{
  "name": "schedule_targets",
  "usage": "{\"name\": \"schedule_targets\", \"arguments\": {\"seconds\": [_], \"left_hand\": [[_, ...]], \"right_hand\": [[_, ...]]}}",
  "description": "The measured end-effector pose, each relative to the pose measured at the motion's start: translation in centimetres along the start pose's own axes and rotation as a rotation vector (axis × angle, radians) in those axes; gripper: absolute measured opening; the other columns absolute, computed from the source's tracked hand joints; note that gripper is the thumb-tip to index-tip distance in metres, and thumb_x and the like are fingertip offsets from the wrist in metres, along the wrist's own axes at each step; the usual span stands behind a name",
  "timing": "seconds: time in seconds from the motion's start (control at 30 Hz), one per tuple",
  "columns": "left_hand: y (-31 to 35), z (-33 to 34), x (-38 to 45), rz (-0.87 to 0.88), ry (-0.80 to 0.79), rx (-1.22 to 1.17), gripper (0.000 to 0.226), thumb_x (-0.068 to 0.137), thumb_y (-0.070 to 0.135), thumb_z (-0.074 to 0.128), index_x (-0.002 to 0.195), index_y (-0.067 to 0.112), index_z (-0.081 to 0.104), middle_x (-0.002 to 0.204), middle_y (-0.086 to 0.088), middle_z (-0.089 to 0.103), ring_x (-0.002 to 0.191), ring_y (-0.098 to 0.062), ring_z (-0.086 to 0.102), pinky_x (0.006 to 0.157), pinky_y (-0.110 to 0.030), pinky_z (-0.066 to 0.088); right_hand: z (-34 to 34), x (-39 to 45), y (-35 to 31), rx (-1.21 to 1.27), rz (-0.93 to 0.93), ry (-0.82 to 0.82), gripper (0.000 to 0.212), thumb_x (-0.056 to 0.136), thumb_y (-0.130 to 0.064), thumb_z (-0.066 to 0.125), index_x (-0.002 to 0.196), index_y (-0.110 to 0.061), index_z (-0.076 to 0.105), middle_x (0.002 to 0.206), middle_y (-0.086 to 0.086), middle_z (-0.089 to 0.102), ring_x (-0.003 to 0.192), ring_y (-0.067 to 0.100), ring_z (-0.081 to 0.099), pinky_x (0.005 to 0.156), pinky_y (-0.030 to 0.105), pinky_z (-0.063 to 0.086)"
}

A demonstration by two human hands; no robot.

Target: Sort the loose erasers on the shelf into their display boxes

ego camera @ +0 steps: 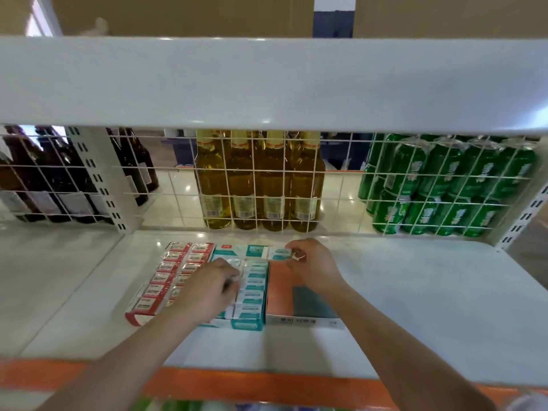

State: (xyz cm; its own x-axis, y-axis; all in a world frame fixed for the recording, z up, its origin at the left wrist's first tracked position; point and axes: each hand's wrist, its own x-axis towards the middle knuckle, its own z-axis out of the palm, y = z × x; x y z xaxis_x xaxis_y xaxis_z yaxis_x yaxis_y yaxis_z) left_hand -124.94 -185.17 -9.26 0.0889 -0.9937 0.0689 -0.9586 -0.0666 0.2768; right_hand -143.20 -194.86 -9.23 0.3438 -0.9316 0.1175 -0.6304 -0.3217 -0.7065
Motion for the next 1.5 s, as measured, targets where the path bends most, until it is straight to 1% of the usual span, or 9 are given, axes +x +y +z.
{"name": "schedule_targets", "arguments": {"seconds": [0.2,0.33,0.53,0.67,0.77,0.9,1.2,1.37,1.5], "left_hand": [[-0.4,-0.3,0.5,0.026,-0.066,-0.036,0.027,0.094,0.031,0.05,0.115,0.021,0.063,0.111,0.005,0.052,0.097,-0.011,0.053,0.086,-0.025,0.046],[-1.1,-0.8,0.9,0.063,-0.11,-0.027,0.027,0.094,0.032,0.049,0.115,0.024,0.063,0.111,0.005,0.051,0.097,-0.01,0.052,0.085,-0.026,0.045],[-2.0,-0.9,1.5,0.124,-0.124,-0.003,0.037,0.096,0.036,0.044,0.129,0.023,0.053,0.121,0.004,0.05,0.104,-0.011,0.051,0.086,-0.024,0.045],[-3.5,-1.3,1.9,0.133,-0.086,0.034,0.031,0.096,0.034,0.044,0.119,0.024,0.062,0.115,0.005,0.054,0.1,-0.009,0.051,0.085,-0.023,0.046],[-4.8,-1.5,2.1,0.13,-0.049,0.041,0.028,0.095,0.031,0.045,0.111,0.021,0.065,0.114,0.004,0.056,0.1,-0.011,0.05,0.085,-0.023,0.044],[-5.5,-1.8,2.3,0.143,-0.012,0.046,0.034,0.097,0.033,0.042,0.125,0.022,0.057,0.125,0.005,0.049,0.113,-0.012,0.045,0.095,-0.023,0.039],[-6.4,-1.7,2.9,0.15,0.013,0.027,0.037,0.097,0.032,0.041,0.132,0.024,0.05,0.129,0.007,0.049,0.116,-0.011,0.045,0.095,-0.022,0.036],[-7.0,-1.5,3.0,0.225,-0.02,0.05,0.032,0.097,0.033,0.041,0.124,0.025,0.057,0.126,0.007,0.052,0.112,-0.01,0.045,0.093,-0.022,0.036],[-7.3,-1.3,3.1,0.273,-0.05,0.054,0.03,0.097,0.034,0.041,0.118,0.026,0.061,0.127,0.009,0.053,0.114,-0.009,0.044,0.093,-0.022,0.036]], "right_hand": [[2.0,0.7,-1.6,-0.07,-0.01,-0.053,0.033,0.089,-0.017,0.059,0.122,-0.016,0.058,0.121,0.003,0.053,0.106,0.016,0.054,0.079,0.017,0.041],[2.9,1.2,-2.2,-0.098,0.016,-0.077,0.031,0.09,-0.02,0.058,0.121,-0.017,0.059,0.12,0.003,0.053,0.105,0.016,0.054,0.08,0.019,0.039],[3.6,2.0,-3.0,-0.182,-0.017,-0.156,0.029,0.091,-0.019,0.056,0.12,-0.016,0.06,0.116,0.003,0.053,0.101,0.015,0.052,0.078,0.02,0.036],[3.9,2.3,-3.5,-0.195,-0.051,-0.145,0.026,0.091,-0.017,0.055,0.116,-0.016,0.06,0.105,0.0,0.053,0.094,0.013,0.051,0.076,0.021,0.037],[3.9,2.6,-3.8,-0.168,-0.092,-0.124,0.026,0.091,-0.018,0.055,0.115,-0.013,0.061,0.108,0.002,0.059,0.093,0.01,0.052,0.078,0.02,0.038],[4.1,2.8,-4.5,-0.092,-0.122,-0.072,0.032,0.09,-0.018,0.057,0.122,-0.012,0.059,0.114,0.003,0.06,0.091,0.005,0.048,0.079,0.017,0.036],[6.4,2.4,-5.2,-0.131,-0.066,-0.168,0.03,0.09,-0.019,0.057,0.12,-0.016,0.059,0.116,0.002,0.057,0.104,0.015,0.054,0.09,0.026,0.044],[7.1,2.5,-5.6,-0.194,-0.12,-0.185,0.023,0.092,-0.018,0.053,0.11,-0.014,0.066,0.113,0.004,0.054,0.103,0.018,0.052,0.084,0.021,0.038],[7.4,2.4,-6.1,-0.192,-0.13,-0.234,0.026,0.091,-0.018,0.055,0.115,-0.012,0.065,0.117,0.004,0.052,0.107,0.018,0.051,0.088,0.021,0.037]]}}
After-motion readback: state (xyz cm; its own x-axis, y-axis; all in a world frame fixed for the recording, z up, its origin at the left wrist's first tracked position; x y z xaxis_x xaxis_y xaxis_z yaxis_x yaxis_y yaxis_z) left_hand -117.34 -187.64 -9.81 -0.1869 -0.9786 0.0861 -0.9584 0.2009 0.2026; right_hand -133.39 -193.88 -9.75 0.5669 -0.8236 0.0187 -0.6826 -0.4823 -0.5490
